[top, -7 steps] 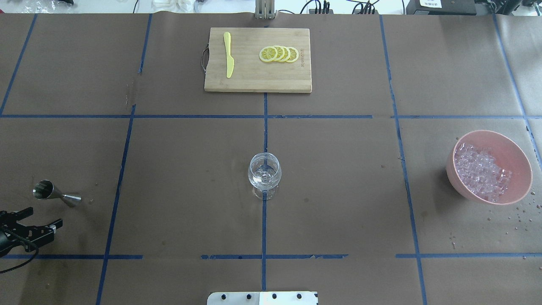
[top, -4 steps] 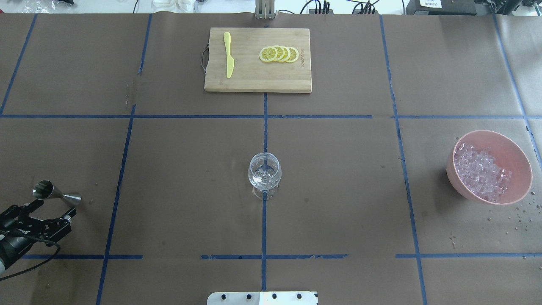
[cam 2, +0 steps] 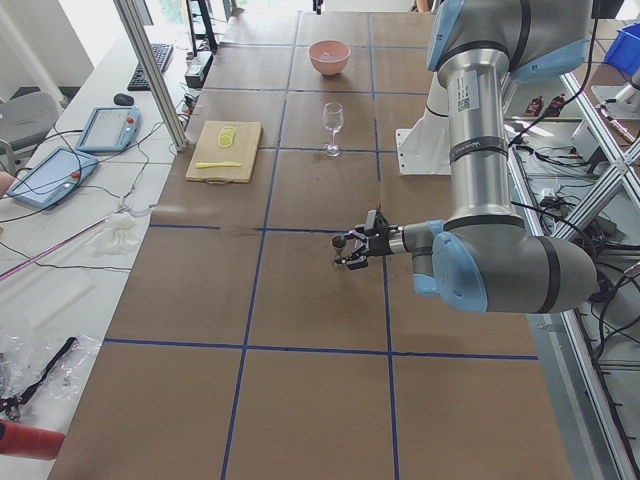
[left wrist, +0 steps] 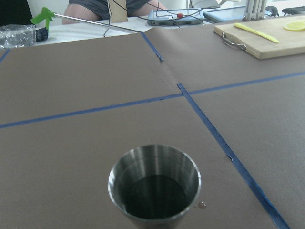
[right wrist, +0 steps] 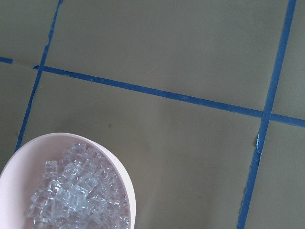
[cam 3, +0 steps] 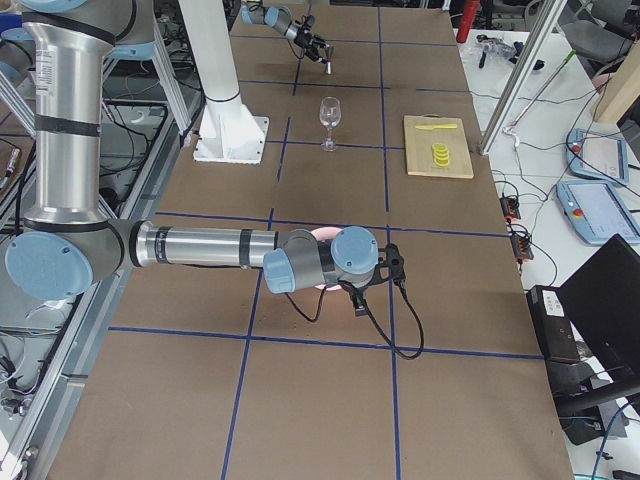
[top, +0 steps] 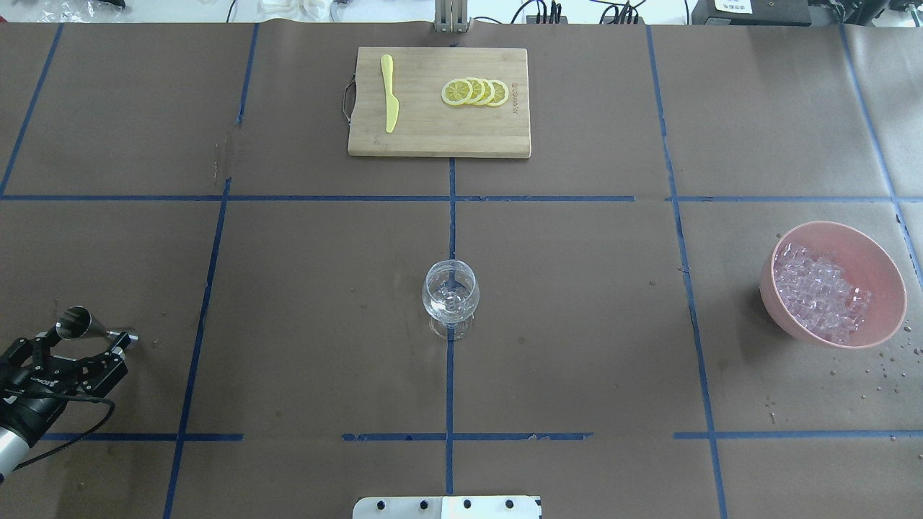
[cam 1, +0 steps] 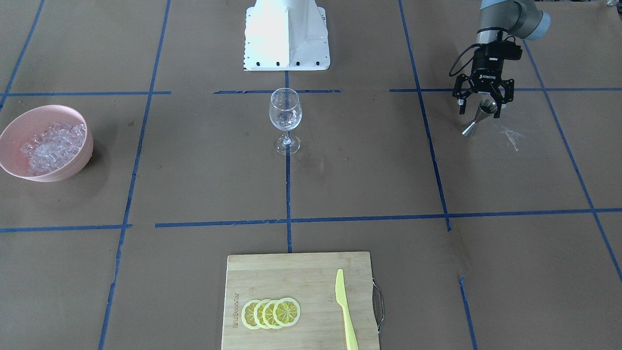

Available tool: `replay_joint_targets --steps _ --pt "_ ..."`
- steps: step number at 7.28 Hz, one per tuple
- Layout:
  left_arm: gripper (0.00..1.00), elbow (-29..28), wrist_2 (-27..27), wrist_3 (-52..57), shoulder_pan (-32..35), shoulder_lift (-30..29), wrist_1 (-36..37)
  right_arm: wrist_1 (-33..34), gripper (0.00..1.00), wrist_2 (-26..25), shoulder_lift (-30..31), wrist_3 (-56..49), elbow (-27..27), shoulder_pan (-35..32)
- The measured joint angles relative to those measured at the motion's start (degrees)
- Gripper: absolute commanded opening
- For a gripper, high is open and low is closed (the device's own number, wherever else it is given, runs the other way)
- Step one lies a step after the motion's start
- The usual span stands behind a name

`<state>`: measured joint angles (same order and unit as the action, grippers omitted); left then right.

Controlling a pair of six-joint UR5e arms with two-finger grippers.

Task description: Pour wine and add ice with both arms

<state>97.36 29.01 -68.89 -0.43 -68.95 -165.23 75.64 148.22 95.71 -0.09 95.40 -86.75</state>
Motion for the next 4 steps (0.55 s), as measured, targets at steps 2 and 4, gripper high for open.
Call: replay_joint_targets --steps 2,4 --pt "0.9 -2.8 -1.9 -1.4 0.0 -2.7 0.0 0.0 1.0 -0.1 0.0 0.0 -0.1 0.0" --pt "0.78 -4.5 -3.8 -3.2 0.0 -3.4 -0.3 0.0 1.0 0.0 0.0 0.0 0.0 0.0"
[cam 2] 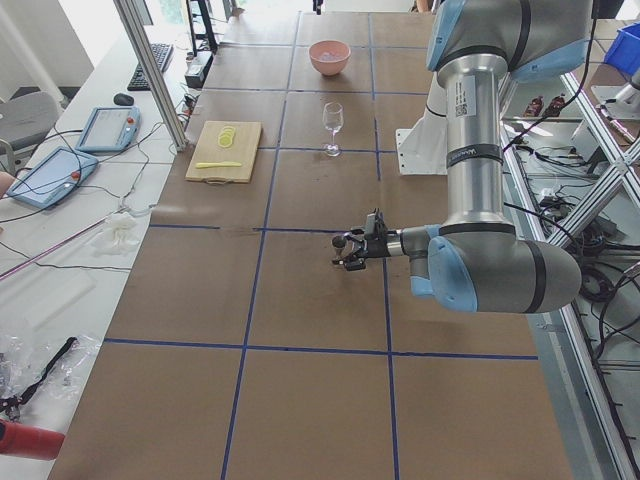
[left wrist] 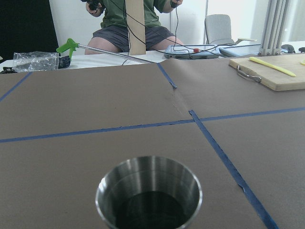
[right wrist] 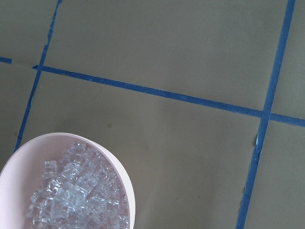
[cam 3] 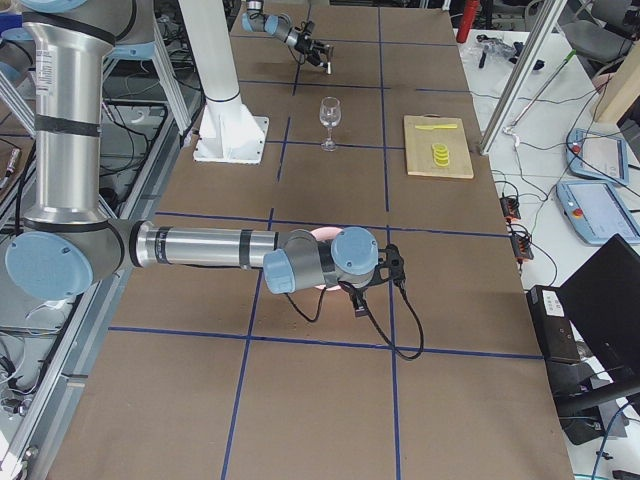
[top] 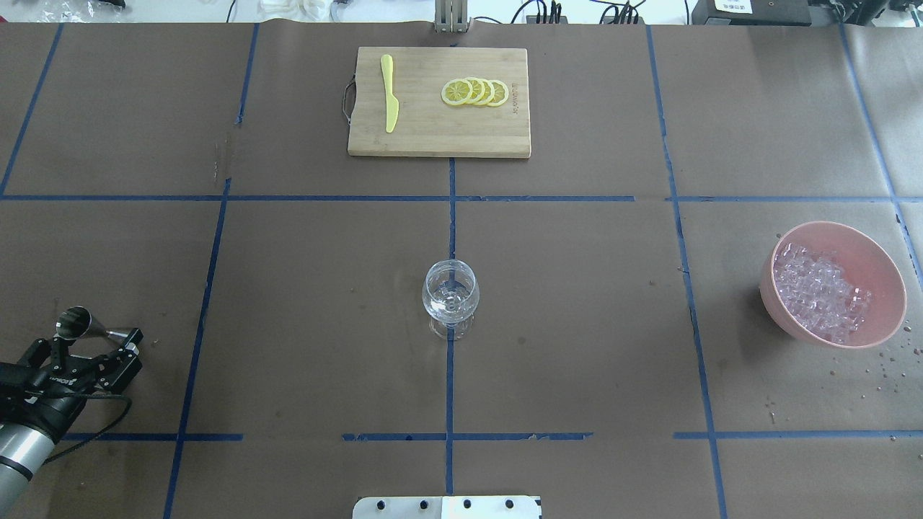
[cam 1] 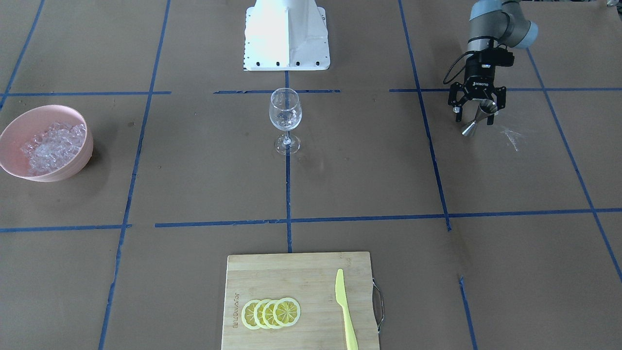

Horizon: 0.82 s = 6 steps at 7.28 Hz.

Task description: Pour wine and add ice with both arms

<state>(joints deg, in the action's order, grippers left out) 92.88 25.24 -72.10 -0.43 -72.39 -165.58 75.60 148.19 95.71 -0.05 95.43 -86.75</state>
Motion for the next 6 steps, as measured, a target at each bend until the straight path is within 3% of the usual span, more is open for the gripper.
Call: replay_joint_targets --steps 2,3,6 --pt "0.52 -0.3 -1.1 -0.7 0.1 -0.1 -0.2 0.0 1.0 0.0 -0.1 0.0 0.4 0.0" --pt "0.45 -0.3 -1.2 -0.8 0.1 -0.1 -0.2 0.0 1.0 0.0 -0.2 0.0 0.4 0.0" --pt "0.45 -0.5 -0.9 -0.9 0.1 0.0 0.0 0.0 1.0 0.0 -0.3 0.1 0.5 0.0"
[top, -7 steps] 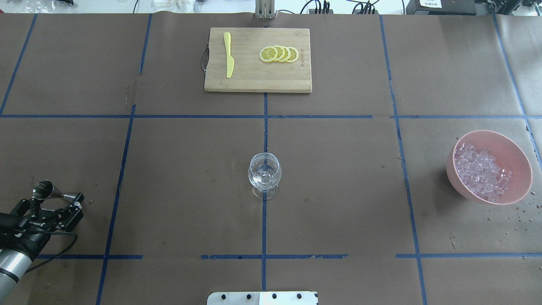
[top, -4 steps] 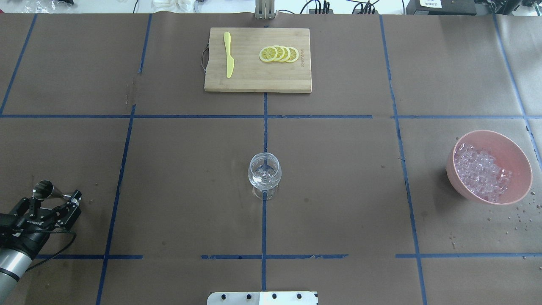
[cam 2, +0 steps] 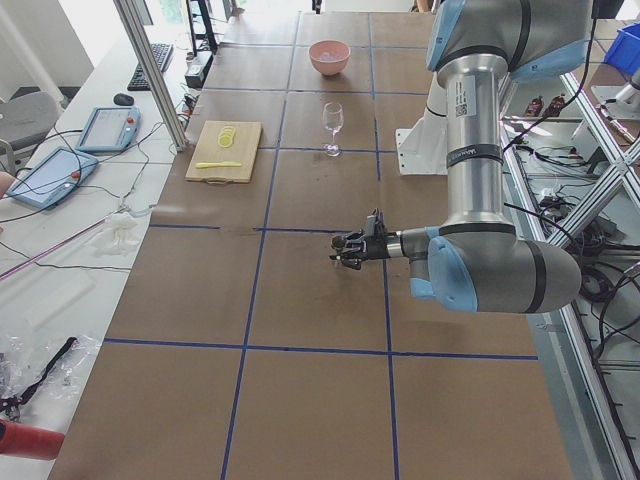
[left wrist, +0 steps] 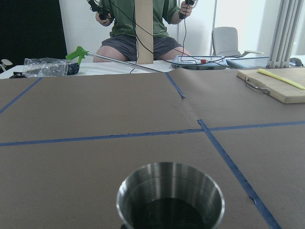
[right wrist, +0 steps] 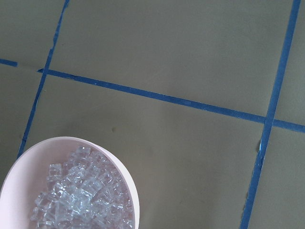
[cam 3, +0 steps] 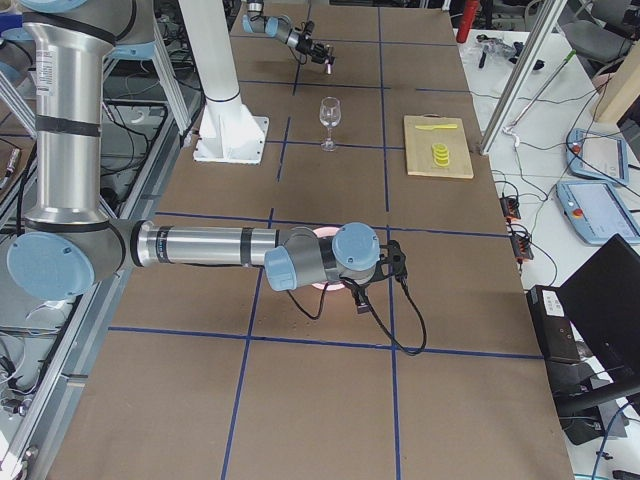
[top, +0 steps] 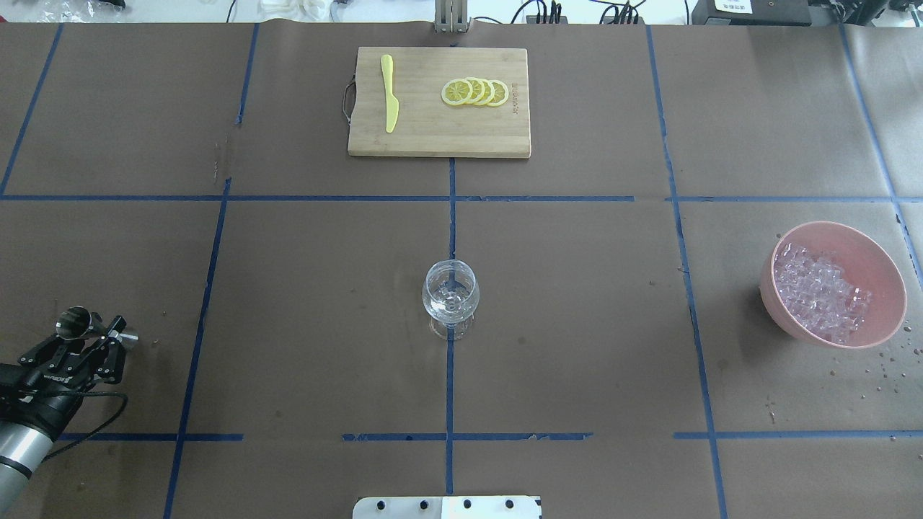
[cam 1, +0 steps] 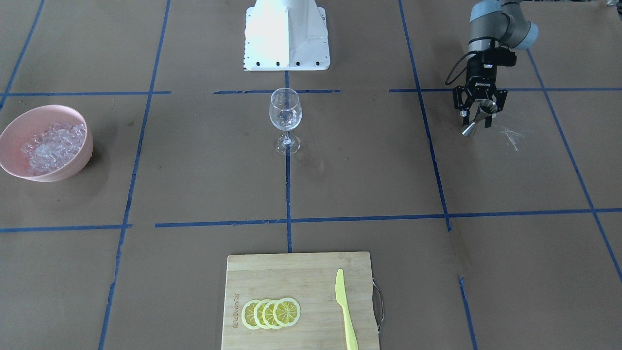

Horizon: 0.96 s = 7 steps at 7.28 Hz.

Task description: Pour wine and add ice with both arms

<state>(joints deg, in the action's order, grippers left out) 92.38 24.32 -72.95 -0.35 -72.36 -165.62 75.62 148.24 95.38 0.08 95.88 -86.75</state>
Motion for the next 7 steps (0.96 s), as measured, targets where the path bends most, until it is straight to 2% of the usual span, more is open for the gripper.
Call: replay_joint_targets --steps 2,3,5,6,7 --pt "0.42 -0.2 0.5 -0.1 0.0 0.0 0.0 0.0 1.0 0.0 0.0 0.0 0.0 0.0" --pt "0.37 -0.2 0.9 -0.1 0.1 0.1 0.0 0.0 1.0 0.0 -0.1 0.0 0.0 0.0" --pt "0.17 -0.3 1.7 -0.1 0.1 0.1 -0.1 0.0 1.0 0.0 -0.1 0.0 0.0 0.0" --pt "0.04 -0.3 1.8 -0.2 0.1 0.2 -0.1 0.0 1.0 0.0 -0.1 0.1 0.0 0.0" --pt "0.0 -0.3 1.8 -0.4 0.1 0.2 -0.2 0.0 1.0 0.0 -0.1 0.1 0.0 0.0"
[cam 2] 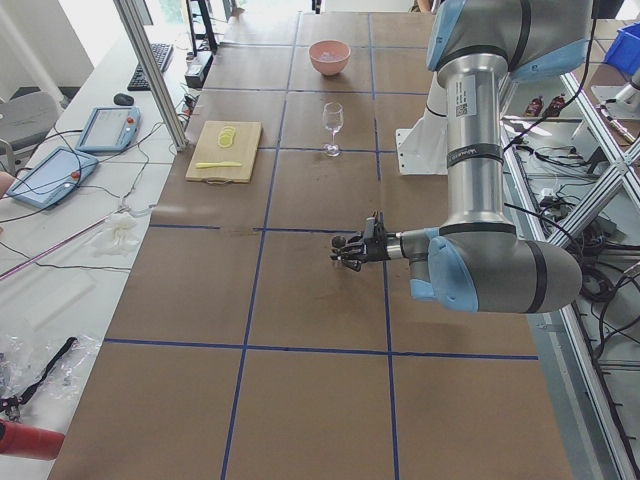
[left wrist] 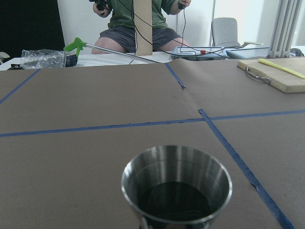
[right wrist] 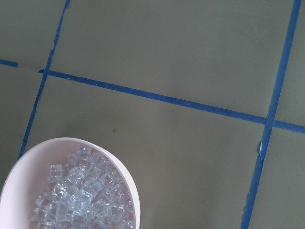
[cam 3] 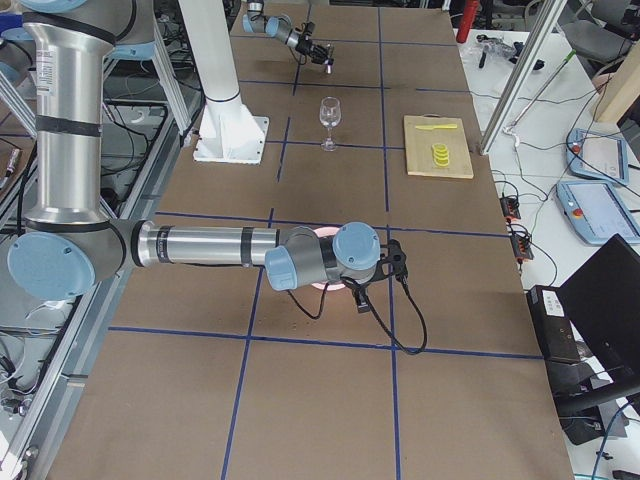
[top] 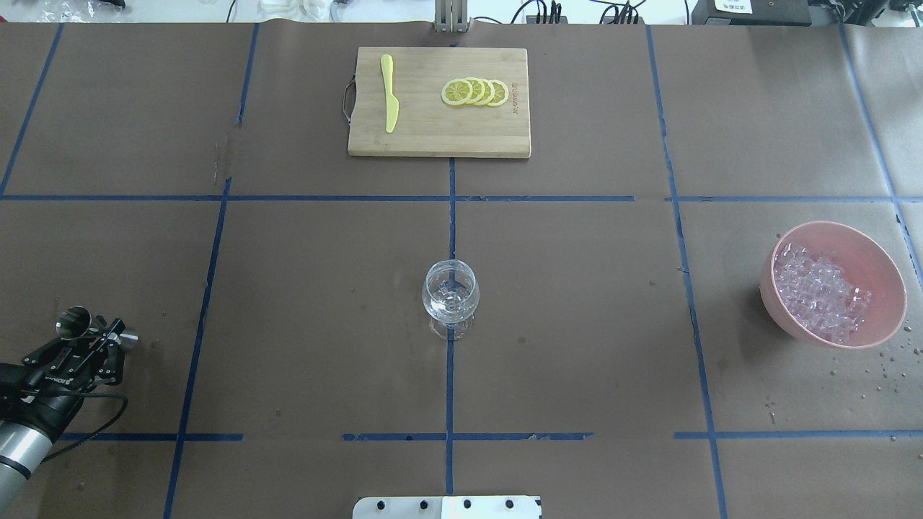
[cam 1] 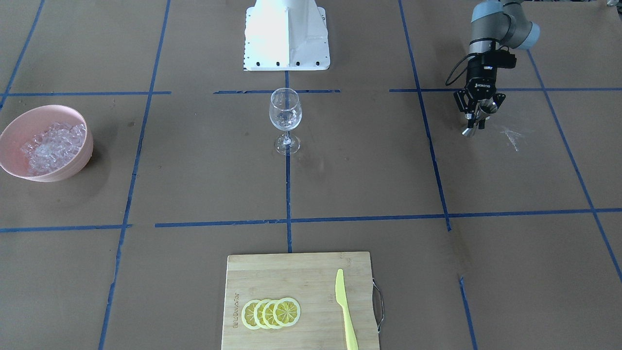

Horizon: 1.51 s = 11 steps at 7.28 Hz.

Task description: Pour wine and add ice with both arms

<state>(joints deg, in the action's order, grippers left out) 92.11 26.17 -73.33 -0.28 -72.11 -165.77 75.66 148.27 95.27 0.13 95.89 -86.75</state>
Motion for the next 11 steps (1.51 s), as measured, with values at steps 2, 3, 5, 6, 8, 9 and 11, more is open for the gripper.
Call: replay_joint_targets --steps 2,3,5,6,8,9,11 --pt "0.0 0.0 -0.1 -0.1 0.0 0.3 -1.2 0.0 1.0 0.0 0.0 0.0 0.0 0.0" --pt "0.0 0.1 -0.3 -0.1 0.1 0.5 -2.1 0.0 1.0 0.0 0.0 0.0 0.0 0.0" --pt "0.0 0.8 -0.5 0.7 0.3 1.0 -3.8 0.0 1.0 0.0 0.0 0.0 0.0 0.0" --pt "0.0 2.4 -0.4 2.5 0.4 1.1 -4.3 0.0 1.0 -0.1 0.0 0.0 0.0 0.0" --pt "0.0 6.0 0.9 10.4 0.4 0.6 -6.1 0.0 1.0 -0.1 0.0 0.0 0.0 0.0" --pt "0.0 7.9 1.5 16.1 0.3 0.1 -6.7 0.0 1.0 -0.1 0.0 0.0 -0.1 0.0" --pt "0.0 11.7 2.4 27.3 0.4 -3.6 -6.6 0.0 1.0 -0.1 -0.1 0.0 -0.1 0.0"
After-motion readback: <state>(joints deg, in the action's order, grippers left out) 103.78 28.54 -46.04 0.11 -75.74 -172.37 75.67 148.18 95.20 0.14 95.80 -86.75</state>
